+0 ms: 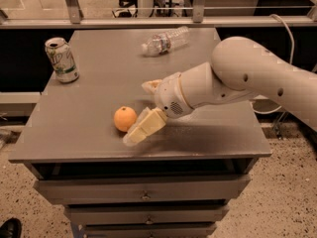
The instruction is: Move orange near water bottle
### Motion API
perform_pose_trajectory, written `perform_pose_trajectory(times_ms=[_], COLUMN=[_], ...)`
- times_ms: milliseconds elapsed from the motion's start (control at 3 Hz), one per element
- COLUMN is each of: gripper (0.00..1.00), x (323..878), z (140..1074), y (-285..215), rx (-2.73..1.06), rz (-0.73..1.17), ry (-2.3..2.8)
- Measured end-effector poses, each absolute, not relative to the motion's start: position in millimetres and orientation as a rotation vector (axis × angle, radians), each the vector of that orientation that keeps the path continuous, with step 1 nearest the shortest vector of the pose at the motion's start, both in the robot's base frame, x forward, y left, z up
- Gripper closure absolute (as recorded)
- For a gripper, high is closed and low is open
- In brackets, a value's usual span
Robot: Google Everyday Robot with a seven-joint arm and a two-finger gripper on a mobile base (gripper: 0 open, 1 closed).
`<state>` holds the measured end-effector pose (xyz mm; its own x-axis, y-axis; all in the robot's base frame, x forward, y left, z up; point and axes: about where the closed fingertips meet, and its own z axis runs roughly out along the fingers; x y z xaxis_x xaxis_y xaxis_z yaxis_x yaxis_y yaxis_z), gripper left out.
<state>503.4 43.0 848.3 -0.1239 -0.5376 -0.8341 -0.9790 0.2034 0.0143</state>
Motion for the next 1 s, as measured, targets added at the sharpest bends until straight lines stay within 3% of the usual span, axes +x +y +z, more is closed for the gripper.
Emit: perform_pose_trajectory(times_ms=[1000], gripper=[0.72], x=[503.0], z=[847.4], y=[48.5], rx=[-1.383], rz=[0.817], ry=[1.762])
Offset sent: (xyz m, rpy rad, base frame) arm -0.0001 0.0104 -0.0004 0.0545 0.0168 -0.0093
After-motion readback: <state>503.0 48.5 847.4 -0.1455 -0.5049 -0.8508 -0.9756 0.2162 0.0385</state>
